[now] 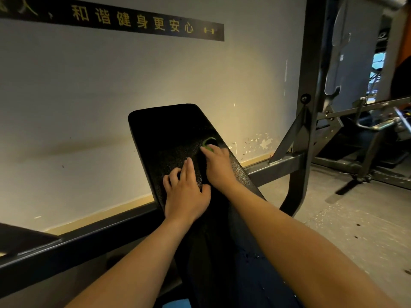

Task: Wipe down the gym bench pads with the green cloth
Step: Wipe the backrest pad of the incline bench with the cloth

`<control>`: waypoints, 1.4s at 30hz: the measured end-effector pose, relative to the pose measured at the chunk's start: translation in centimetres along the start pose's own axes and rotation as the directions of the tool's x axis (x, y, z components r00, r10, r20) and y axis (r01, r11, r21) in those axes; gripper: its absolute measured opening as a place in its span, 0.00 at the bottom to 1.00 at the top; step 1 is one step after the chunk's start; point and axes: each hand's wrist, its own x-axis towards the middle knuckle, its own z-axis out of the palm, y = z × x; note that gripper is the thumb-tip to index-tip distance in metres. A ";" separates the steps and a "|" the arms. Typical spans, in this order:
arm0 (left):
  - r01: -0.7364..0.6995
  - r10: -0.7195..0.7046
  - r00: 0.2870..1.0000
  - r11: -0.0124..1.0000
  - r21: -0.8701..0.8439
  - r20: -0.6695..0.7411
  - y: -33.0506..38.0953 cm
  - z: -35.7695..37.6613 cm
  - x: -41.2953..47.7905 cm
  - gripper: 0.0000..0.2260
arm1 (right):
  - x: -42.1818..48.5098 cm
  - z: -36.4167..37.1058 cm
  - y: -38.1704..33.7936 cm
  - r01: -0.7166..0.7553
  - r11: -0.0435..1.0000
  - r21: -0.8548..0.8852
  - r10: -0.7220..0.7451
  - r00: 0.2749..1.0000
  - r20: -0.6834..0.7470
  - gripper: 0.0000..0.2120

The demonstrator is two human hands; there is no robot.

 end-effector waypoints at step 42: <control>0.533 -0.206 0.838 0.512 -0.674 0.506 -6.6 -0.9 -7.9 0.36 | -9.4 1.0 -7.3 0.367 0.929 0.047 -0.369 0.921 0.124 0.26</control>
